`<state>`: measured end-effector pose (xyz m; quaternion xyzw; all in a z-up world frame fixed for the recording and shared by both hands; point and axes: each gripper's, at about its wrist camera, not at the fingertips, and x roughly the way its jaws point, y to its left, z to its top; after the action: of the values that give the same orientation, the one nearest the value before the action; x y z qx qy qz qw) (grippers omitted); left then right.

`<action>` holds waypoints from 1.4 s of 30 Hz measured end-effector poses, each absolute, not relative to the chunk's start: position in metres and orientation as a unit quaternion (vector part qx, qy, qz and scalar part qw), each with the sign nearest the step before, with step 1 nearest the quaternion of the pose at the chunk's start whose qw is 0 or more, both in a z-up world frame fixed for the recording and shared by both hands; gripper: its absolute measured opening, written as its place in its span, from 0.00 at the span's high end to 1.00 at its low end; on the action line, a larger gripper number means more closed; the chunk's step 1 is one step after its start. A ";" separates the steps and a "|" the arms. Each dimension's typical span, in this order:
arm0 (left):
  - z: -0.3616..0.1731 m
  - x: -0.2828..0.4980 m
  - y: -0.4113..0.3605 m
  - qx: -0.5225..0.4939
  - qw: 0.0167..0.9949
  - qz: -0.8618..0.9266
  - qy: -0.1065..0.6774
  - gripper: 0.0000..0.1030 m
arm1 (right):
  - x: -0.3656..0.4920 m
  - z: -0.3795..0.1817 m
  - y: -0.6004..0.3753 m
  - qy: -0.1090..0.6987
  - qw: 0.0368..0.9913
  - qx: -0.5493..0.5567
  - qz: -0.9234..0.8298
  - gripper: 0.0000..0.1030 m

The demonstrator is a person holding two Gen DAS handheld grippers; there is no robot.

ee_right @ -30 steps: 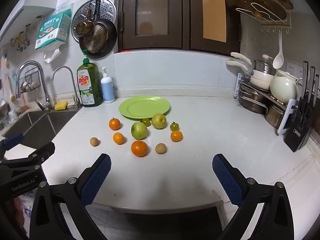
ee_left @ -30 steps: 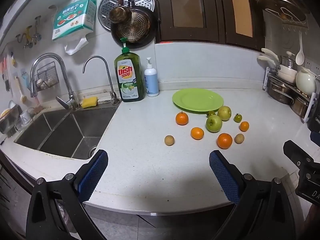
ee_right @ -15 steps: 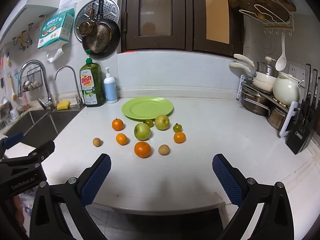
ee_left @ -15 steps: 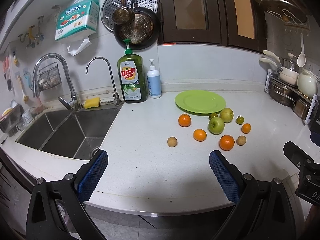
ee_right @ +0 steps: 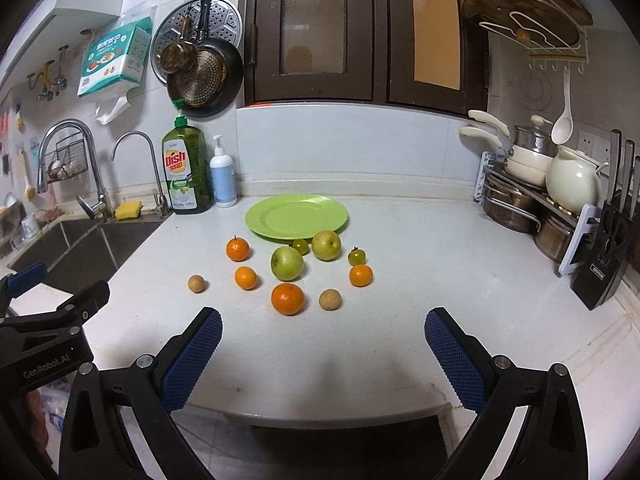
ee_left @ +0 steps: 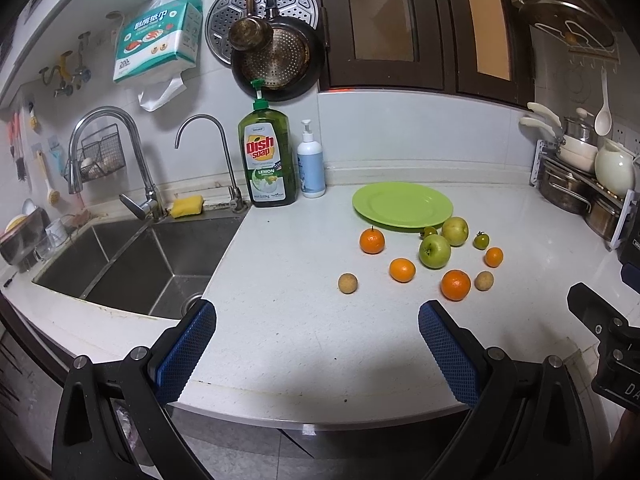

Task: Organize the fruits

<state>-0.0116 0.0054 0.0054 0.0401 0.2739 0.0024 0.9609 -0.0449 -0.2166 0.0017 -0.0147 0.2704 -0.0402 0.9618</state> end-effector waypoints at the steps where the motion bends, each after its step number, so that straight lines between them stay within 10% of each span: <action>1: 0.005 -0.012 0.006 0.040 0.961 0.003 0.274 0.00 | -0.045 0.002 -0.216 0.270 0.962 -0.015 -0.040 0.01; 42: -0.006 -0.008 0.009 0.043 0.958 0.007 0.283 0.00 | -0.035 -0.005 -0.208 0.280 0.959 -0.022 -0.020 0.01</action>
<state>-0.0079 0.0094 -0.0056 0.0434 0.2829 0.0075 0.9582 -0.0354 -0.2084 -0.0050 -0.0224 0.2803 -0.0195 0.9594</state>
